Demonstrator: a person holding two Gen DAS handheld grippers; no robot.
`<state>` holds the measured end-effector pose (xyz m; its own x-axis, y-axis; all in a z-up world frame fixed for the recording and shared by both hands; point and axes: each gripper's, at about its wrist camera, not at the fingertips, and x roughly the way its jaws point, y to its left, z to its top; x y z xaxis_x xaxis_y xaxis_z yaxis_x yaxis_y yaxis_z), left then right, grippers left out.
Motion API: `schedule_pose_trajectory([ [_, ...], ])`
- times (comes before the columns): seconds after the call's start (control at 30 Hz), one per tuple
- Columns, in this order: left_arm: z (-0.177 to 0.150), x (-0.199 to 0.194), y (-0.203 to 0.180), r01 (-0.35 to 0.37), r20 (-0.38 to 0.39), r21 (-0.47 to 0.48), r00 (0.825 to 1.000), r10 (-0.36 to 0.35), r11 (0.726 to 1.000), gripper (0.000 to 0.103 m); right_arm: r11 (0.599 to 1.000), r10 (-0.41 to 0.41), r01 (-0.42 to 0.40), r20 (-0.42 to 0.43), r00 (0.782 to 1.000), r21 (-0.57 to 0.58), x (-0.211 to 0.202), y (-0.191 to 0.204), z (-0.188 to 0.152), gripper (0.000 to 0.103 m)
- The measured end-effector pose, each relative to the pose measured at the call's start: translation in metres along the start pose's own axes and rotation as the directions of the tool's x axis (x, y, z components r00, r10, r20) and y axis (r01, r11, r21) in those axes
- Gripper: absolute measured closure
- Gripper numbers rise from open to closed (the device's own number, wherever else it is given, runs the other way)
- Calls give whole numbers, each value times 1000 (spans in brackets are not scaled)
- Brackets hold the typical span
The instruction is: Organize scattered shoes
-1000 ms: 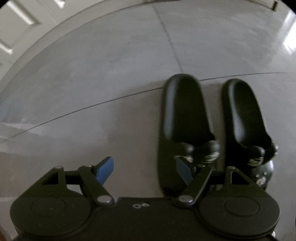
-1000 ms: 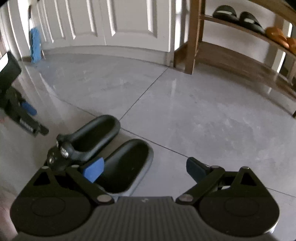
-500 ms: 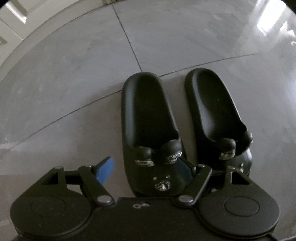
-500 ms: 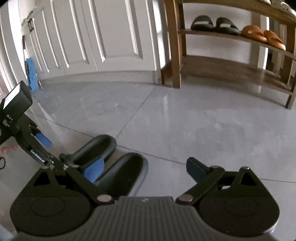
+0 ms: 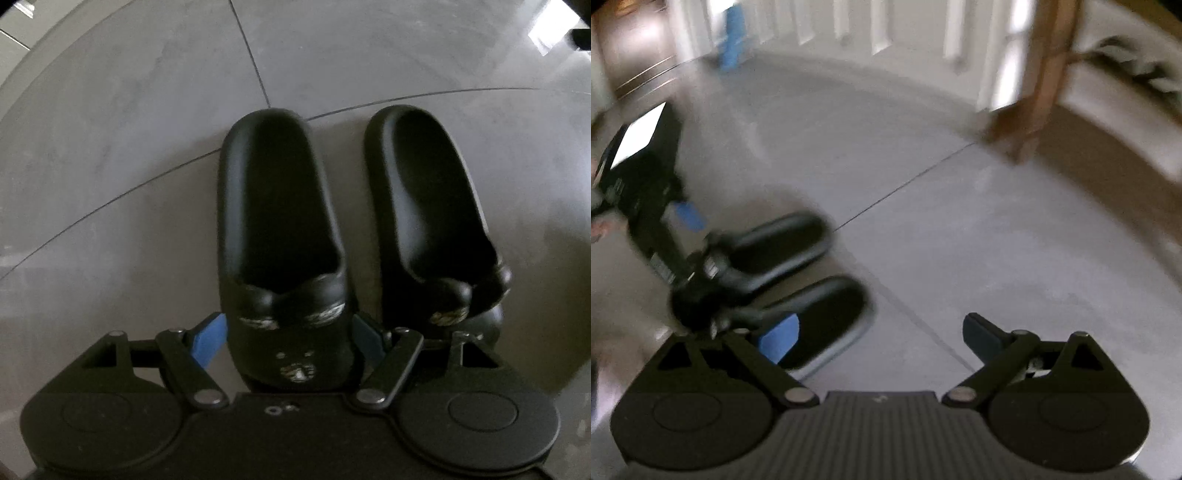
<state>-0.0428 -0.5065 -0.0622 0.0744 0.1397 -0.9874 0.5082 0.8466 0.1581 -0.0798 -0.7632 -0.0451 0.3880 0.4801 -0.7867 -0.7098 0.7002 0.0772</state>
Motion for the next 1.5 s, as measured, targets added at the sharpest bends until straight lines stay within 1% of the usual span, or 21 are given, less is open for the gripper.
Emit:
schedule_pose_trajectory([
  [0.03,4,-1,-2,-34,-7,15,999,34,999,28,993,74,-72,21,997,-91,10,-5,0,6],
  [0.1,10,-4,-5,-43,-37,-16,998,43,999,28,959,165,-148,50,985,-242,24,-12,0,6],
  [0.17,16,-7,-8,-50,-66,-55,997,47,997,28,903,255,-213,66,965,-372,37,-20,2,6],
  [0.23,19,-8,-11,-41,-85,-143,996,29,989,28,849,344,-287,52,938,-443,49,-30,9,6],
  [0.37,18,-6,-21,-88,-125,-291,991,54,952,28,750,493,-425,-1,870,-507,68,-47,23,6],
  [0.43,13,-5,-25,-115,-138,-359,988,69,926,28,704,570,-508,-33,821,-496,76,-57,29,6],
  [0.53,5,-4,-27,-119,-147,-429,987,60,895,28,663,653,-628,-95,751,-408,92,-68,32,6],
  [0.6,0,-1,-25,-96,-140,-451,989,36,887,28,672,652,-631,-93,752,-388,92,-67,29,6],
  [0.67,-5,2,-21,-94,-129,-480,991,35,872,28,702,625,-580,-32,780,-413,89,-60,24,6],
  [0.73,-12,4,-15,-87,-97,-534,994,41,841,28,691,632,-538,42,774,-483,84,-54,21,6],
  [0.8,-19,3,-11,-86,-94,-566,995,39,820,28,656,644,-489,88,760,-575,85,-47,23,6],
  [0.87,-25,7,-7,-89,-97,-574,995,40,814,28,545,672,-445,53,738,-711,97,-32,29,6],
  [0.9,-27,8,-5,-102,-107,-584,993,49,806,28,505,679,-446,22,733,-739,103,-26,32,6],
  [1.07,-35,7,-6,-112,-126,-650,991,39,752,28,221,756,-546,-212,620,-808,140,10,47,6],
  [1.1,-37,7,-7,-112,-128,-661,991,36,742,28,185,762,-563,-244,600,-806,146,16,49,6],
  [1.13,-37,6,-9,-114,-133,-669,991,34,735,28,153,767,-578,-272,580,-802,152,22,50,6],
  [1.17,-38,7,-9,-115,-137,-675,990,29,729,28,142,769,-581,-280,574,-801,154,23,50,6],
  [1.27,-39,11,-11,-109,-144,-704,990,9,702,28,66,792,-583,-313,524,-809,171,42,50,6],
  [1.4,-39,14,-11,-101,-147,-733,989,-12,672,28,-30,788,-591,-382,483,-806,178,61,46,7],
  [1.43,-39,13,-11,-101,-150,-736,989,-15,670,28,-49,787,-603,-402,468,-796,179,65,46,8],
  [1.5,-38,11,-12,-108,-158,-733,987,-13,672,28,-59,794,-627,-417,443,-777,181,68,46,12],
])
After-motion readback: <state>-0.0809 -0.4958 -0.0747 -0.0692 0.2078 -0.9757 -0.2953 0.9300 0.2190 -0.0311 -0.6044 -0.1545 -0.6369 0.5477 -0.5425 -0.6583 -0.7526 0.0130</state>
